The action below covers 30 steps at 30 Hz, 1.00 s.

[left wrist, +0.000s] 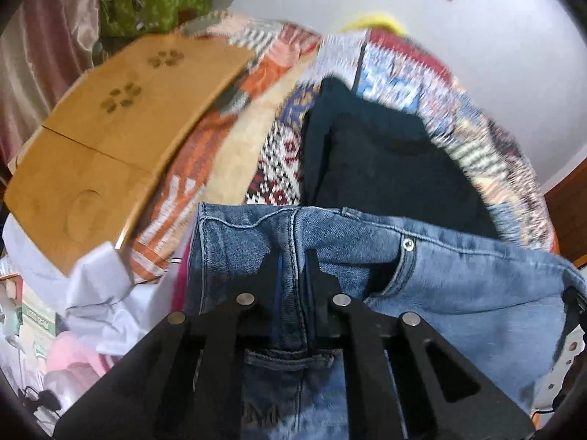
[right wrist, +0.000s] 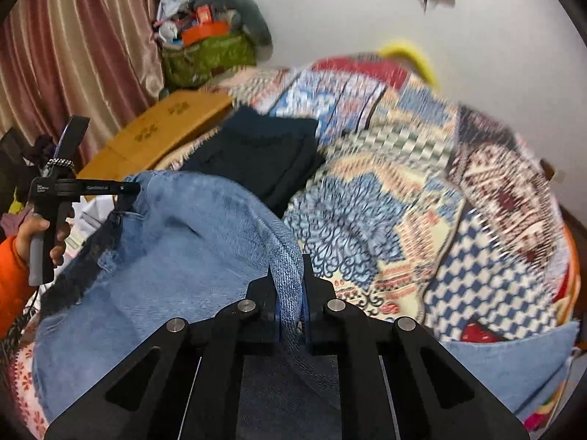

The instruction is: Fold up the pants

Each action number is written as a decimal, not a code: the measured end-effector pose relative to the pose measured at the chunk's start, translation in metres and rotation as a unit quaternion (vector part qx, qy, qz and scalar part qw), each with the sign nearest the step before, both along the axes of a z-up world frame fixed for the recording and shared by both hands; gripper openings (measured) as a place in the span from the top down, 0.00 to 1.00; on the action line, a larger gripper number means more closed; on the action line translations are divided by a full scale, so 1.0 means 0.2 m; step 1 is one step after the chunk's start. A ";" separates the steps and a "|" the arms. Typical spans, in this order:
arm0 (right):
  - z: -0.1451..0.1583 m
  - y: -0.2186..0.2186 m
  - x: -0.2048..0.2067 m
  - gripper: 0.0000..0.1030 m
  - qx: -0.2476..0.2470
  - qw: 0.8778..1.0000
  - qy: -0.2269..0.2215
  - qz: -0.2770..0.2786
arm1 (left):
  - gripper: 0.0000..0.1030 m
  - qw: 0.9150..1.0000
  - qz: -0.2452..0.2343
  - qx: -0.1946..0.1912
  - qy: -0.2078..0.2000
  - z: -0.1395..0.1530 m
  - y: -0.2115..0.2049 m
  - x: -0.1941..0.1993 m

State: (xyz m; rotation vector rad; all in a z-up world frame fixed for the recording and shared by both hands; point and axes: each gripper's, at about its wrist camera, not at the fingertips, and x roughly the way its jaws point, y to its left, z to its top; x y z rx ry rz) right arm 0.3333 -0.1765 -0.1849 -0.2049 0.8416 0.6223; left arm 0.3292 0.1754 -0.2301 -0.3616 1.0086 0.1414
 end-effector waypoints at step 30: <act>0.07 -0.17 -1.04 0.84 0.038 0.997 0.032 0.051 | 0.84 0.999 -0.011 0.047 -0.005 0.32 -0.09 -1.32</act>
